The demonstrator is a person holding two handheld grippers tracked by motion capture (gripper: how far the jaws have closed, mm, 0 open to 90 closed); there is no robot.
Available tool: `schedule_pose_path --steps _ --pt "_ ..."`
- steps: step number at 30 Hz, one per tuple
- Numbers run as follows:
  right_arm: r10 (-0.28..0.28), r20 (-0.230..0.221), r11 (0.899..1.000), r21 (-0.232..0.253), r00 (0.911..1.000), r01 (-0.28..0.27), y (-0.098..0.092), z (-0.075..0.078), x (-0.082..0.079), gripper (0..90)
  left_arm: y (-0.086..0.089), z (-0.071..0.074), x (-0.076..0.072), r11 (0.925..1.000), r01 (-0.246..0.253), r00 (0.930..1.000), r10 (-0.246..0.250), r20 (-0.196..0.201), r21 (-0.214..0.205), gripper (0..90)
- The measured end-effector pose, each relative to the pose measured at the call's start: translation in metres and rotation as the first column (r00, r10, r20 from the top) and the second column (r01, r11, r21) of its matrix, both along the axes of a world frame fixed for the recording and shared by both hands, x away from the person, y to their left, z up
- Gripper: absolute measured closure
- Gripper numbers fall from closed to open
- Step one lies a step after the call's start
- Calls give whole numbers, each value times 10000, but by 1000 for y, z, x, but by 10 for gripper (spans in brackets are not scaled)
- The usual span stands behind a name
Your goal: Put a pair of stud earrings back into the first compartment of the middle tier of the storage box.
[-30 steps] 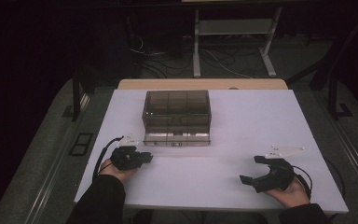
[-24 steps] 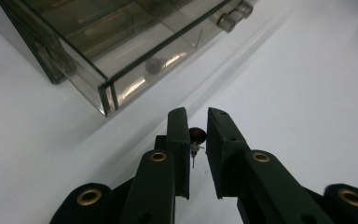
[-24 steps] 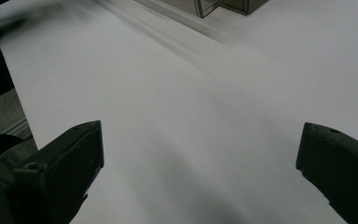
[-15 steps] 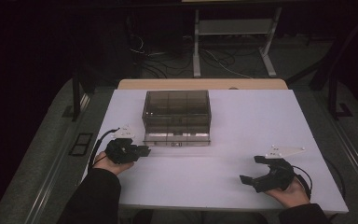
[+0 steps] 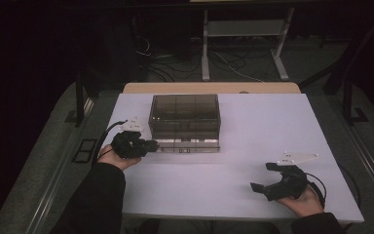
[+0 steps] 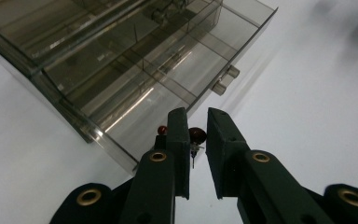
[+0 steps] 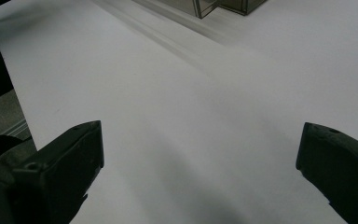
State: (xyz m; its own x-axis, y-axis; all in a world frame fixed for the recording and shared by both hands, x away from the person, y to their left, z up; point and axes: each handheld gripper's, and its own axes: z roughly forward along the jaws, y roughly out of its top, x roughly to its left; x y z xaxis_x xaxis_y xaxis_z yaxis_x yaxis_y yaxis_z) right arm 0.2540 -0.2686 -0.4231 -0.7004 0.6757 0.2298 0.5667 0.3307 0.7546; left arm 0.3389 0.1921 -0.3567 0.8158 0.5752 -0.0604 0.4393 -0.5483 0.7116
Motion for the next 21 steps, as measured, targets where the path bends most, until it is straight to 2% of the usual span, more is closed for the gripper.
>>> schedule_pose_path --steps 9,12,16,21 --pt "14 -15 10000 -10 10000 -14 1 0 0 3 -6 10 13 9998 25 10000 -25 -9 205 782" --pt "37 11 10000 -17 10000 -37 1 0 0 3 -7 8 18 10000 -76 10000 76 18 45 782" --pt "58 32 10000 -15 10000 -58 1 -1 1 3 -9 3 25 9996 -248 9997 248 -20 135 782" --pt "61 33 10000 -14 10000 -61 1 -1 1 3 -11 -6 33 9994 -332 9994 332 -10 45 781"
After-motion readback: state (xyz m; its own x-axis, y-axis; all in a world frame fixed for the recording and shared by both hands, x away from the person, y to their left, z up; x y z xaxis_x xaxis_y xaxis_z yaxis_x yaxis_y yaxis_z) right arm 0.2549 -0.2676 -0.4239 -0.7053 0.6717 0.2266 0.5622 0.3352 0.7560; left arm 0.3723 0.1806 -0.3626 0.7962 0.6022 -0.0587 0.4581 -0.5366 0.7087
